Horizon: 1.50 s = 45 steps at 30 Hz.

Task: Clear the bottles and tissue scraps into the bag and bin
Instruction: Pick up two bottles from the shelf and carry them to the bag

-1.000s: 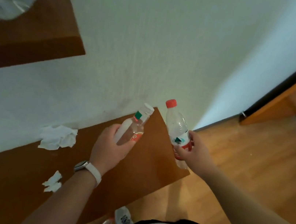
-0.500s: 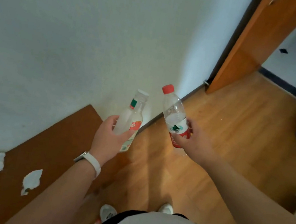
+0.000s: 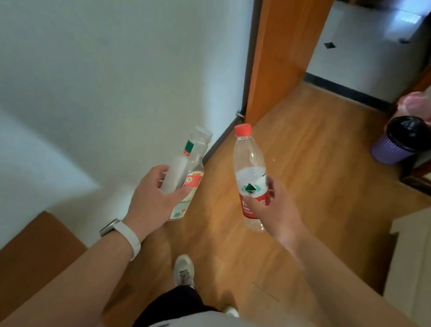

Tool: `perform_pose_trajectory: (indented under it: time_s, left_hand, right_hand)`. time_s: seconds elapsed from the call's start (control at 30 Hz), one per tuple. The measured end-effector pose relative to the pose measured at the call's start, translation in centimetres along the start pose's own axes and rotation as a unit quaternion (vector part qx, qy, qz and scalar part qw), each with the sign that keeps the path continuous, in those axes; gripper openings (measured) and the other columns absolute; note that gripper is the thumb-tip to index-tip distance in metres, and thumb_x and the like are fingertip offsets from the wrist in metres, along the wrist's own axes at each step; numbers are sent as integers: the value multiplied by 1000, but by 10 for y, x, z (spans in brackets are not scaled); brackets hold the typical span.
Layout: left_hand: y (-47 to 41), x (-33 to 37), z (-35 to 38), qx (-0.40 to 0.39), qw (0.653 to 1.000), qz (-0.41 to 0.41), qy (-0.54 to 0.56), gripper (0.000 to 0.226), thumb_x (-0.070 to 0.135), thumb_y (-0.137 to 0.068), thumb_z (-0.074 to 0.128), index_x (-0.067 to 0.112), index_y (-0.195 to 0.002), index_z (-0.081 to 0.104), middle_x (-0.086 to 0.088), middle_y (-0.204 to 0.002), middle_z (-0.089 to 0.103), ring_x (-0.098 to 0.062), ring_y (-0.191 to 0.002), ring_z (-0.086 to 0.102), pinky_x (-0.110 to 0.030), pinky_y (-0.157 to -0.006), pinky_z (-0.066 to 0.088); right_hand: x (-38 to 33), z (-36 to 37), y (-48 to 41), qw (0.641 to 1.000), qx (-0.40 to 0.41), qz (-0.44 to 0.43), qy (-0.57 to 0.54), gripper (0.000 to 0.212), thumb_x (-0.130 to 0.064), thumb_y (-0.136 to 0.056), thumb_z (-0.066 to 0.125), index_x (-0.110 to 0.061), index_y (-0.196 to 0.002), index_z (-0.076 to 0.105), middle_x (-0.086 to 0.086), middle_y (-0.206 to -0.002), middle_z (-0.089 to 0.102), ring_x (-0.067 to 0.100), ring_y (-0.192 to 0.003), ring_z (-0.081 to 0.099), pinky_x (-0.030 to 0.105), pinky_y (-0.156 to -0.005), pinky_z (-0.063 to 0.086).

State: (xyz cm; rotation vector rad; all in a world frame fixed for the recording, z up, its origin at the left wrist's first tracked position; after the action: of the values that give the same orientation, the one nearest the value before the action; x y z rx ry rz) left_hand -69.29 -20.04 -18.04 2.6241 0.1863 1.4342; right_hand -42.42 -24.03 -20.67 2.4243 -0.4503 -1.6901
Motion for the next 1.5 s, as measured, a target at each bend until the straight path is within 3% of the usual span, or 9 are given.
perform_pose_trajectory:
  time_s: [0.17,0.33,0.5,0.6,0.77,1.03,1.3,1.5]
  left_hand:
    - [-54,23,42,-46,999,10,17,48,40,-79,76,34,-116,46,18,-106,57,-3,-91,60,-15,-67,46]
    - [-129,53,78,-109,992,32,46,38,38,-77,78,41,-102,50,18,-102,61,-2,-89,62,-20,-69,50]
    - [-209,89,97,-156,984,50,72,41,35,-80,76,37,-110,49,17,-103,61,-5,-91,62,-19,-69,50]
    - [-254,105,111,-193,977,63,69,42,38,-81,74,37,-114,48,17,-105,60,-7,-92,62,-23,-72,53]
    - [-309,136,140,-244,963,90,73,44,44,-80,74,37,-116,49,17,-106,61,-5,-91,64,-16,-64,52]
    - [-342,189,221,-315,939,119,66,44,42,-81,73,31,-117,50,14,-108,62,-8,-95,64,-21,-74,54]
    - [-373,244,311,-309,944,116,29,47,45,-80,74,33,-118,49,16,-110,61,-7,-97,63,-25,-77,55]
    - [-397,311,387,-304,946,109,3,49,46,-79,75,35,-119,50,19,-110,61,-8,-100,64,-31,-80,58]
  right_hand:
    - [15,-28,-36,998,40,50,-6,59,-37,-79,77,-36,-128,43,-24,-106,60,-5,-95,60,20,-76,47]
    - [15,-61,-92,990,114,87,19,61,-41,-78,76,-33,-129,45,-24,-106,59,-1,-96,60,26,-82,51]
    - [-8,-86,-149,978,168,114,41,62,-37,-80,75,-29,-133,44,-27,-97,56,-8,-86,56,16,-70,42]
    - [-19,-103,-178,970,203,128,45,62,-39,-80,75,-30,-133,43,-25,-97,55,-5,-87,55,20,-74,43]
    - [-30,-134,-207,957,252,140,41,65,-41,-80,75,-33,-134,41,-25,-99,55,0,-88,57,23,-75,46]
    - [-6,-194,-220,931,322,170,7,64,-39,-82,74,-32,-135,40,-23,-103,55,0,-90,56,16,-66,42]
    - [35,-272,-282,932,319,170,-25,64,-41,-80,75,-33,-133,41,-24,-99,55,3,-91,58,16,-68,45]
    - [51,-378,-323,933,319,162,-50,64,-40,-81,75,-31,-134,40,-22,-102,55,7,-93,58,22,-75,48]
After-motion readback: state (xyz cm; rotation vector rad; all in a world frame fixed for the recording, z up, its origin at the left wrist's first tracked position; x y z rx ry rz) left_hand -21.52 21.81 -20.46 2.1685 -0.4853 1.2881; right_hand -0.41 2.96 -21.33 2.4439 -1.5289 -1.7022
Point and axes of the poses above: each hand's wrist, its own y-axis away from the middle knuckle, its own z-axis out of the palm, x = y × z, the point moved 8 cm from there along -y, towards the middle knuckle
